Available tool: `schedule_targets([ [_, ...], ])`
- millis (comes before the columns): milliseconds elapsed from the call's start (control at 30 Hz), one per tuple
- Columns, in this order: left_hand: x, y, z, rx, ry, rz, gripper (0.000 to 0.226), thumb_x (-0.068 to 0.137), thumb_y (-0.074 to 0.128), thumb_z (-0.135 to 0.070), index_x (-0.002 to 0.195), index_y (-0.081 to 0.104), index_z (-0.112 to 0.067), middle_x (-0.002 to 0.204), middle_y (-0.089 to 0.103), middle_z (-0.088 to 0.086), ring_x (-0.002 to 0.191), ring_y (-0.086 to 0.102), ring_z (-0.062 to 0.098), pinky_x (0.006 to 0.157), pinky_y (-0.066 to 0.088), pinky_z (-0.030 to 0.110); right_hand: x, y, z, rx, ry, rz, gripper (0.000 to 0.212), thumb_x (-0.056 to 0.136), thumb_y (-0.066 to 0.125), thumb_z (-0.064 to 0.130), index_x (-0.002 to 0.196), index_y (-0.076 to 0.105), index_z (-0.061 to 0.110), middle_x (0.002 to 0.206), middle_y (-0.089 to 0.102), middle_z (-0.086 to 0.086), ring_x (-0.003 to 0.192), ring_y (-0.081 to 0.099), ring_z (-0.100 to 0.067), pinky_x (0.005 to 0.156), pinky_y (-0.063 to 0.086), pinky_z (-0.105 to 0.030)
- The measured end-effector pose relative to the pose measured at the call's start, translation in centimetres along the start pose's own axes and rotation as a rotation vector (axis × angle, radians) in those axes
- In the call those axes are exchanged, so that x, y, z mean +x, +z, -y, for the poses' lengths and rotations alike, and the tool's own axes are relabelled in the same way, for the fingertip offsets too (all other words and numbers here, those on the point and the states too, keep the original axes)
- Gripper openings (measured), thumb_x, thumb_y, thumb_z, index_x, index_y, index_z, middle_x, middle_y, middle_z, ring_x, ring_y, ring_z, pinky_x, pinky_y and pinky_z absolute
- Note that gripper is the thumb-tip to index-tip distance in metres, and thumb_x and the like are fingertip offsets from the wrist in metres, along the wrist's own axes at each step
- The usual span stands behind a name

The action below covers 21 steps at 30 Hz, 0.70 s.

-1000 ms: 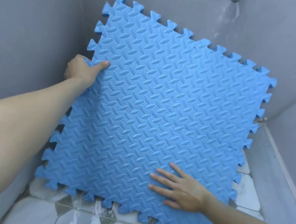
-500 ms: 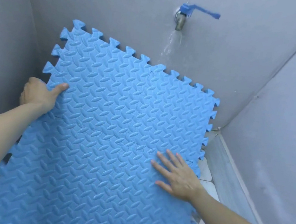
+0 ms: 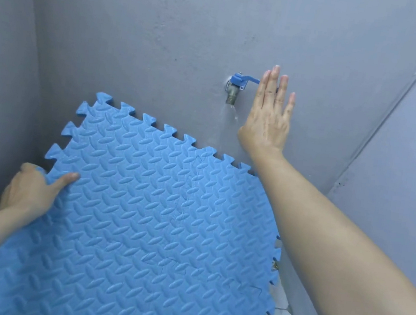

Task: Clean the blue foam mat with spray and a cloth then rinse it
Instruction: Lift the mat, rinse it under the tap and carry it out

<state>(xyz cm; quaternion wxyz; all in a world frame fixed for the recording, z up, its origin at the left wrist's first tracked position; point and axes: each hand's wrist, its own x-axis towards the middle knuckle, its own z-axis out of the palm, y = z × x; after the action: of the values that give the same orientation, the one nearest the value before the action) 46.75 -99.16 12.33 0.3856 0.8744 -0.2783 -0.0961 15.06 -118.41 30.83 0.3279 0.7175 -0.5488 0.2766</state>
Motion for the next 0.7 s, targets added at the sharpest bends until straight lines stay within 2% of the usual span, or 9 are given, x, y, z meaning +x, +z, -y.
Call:
schedule_targets([
  [167, -0.4, -0.2, -0.3, -0.01, 0.008, -0.002, 0.094, 0.069, 0.061, -0.071, 0.12, 0.041, 0.005, 0.118, 0.055, 0.029, 0.102, 0.056, 0.047, 0.076, 0.048, 0.051, 1.1, -0.6, 0.0, -0.008, 0.028, 0.2, 0.104, 0.08, 0.056, 0.013, 0.15, -0.021, 0.01, 0.161, -0.023, -0.003, 0.149, -0.014, -0.022, 0.122, 0.0, -0.046],
  [267, -1.2, -0.7, -0.4, -0.019, 0.009, 0.016, 0.09, 0.074, 0.063, -0.065, 0.124, 0.04, 0.006, 0.123, 0.053, 0.029, 0.108, 0.054, 0.047, 0.08, 0.046, 0.051, 0.5, -1.7, 1.3, 0.113, 0.092, 0.243, 0.105, 0.078, 0.058, 0.015, 0.151, -0.017, 0.008, 0.162, -0.02, -0.005, 0.149, -0.013, -0.025, 0.121, 0.0, -0.047],
  [333, -2.0, -1.1, -0.7, -0.022, 0.011, 0.02, 0.09, 0.076, 0.064, -0.063, 0.125, 0.038, 0.008, 0.127, 0.051, 0.03, 0.114, 0.051, 0.047, 0.087, 0.044, 0.053, -2.4, -2.4, 1.9, 0.22, 0.063, 0.227, 0.103, 0.076, 0.058, 0.014, 0.153, -0.01, 0.007, 0.163, -0.013, -0.007, 0.15, -0.011, -0.029, 0.121, 0.0, -0.049],
  [433, -2.7, -1.5, -0.8, 0.039, 0.001, 0.004, 0.093, 0.079, 0.064, -0.061, 0.132, 0.032, 0.009, 0.137, 0.044, 0.03, 0.125, 0.044, 0.045, 0.1, 0.038, 0.051, -15.5, -1.6, 3.1, 0.353, -0.254, 0.206, 0.094, 0.073, 0.053, 0.011, 0.154, 0.006, 0.005, 0.163, 0.005, -0.011, 0.15, 0.002, -0.033, 0.119, 0.009, -0.058],
  [533, -2.0, -0.9, -0.9, 0.047, 0.004, 0.018, 0.1, 0.08, 0.059, -0.065, 0.141, 0.024, 0.007, 0.145, 0.037, 0.025, 0.132, 0.038, 0.042, 0.106, 0.033, 0.05, -35.3, -1.4, 2.6, 0.422, -0.679, 0.433, 0.082, 0.086, 0.056, 0.043, 0.154, 0.021, 0.013, 0.162, 0.017, -0.007, 0.149, 0.01, -0.034, 0.108, 0.022, -0.07],
  [600, -1.5, -0.4, -0.8, 0.075, 0.003, 0.017, 0.102, 0.081, 0.055, -0.068, 0.144, 0.019, 0.005, 0.148, 0.033, 0.024, 0.134, 0.036, 0.042, 0.107, 0.032, 0.052, -44.2, -2.9, 1.2, 0.418, -0.936, 0.559, 0.081, 0.089, 0.048, 0.06, 0.154, 0.024, 0.017, 0.161, 0.02, -0.005, 0.148, 0.016, -0.031, 0.105, 0.027, -0.071],
  [700, -1.4, 0.3, -0.8, 0.096, -0.009, 0.026, 0.102, 0.083, 0.051, -0.069, 0.146, 0.015, 0.002, 0.151, 0.028, 0.023, 0.135, 0.034, 0.043, 0.107, 0.031, 0.054, -48.5, -4.8, 0.5, 0.441, -1.031, 0.675, 0.089, 0.086, 0.046, 0.067, 0.155, 0.019, 0.016, 0.162, 0.017, -0.005, 0.149, 0.015, -0.029, 0.107, 0.027, -0.068],
])
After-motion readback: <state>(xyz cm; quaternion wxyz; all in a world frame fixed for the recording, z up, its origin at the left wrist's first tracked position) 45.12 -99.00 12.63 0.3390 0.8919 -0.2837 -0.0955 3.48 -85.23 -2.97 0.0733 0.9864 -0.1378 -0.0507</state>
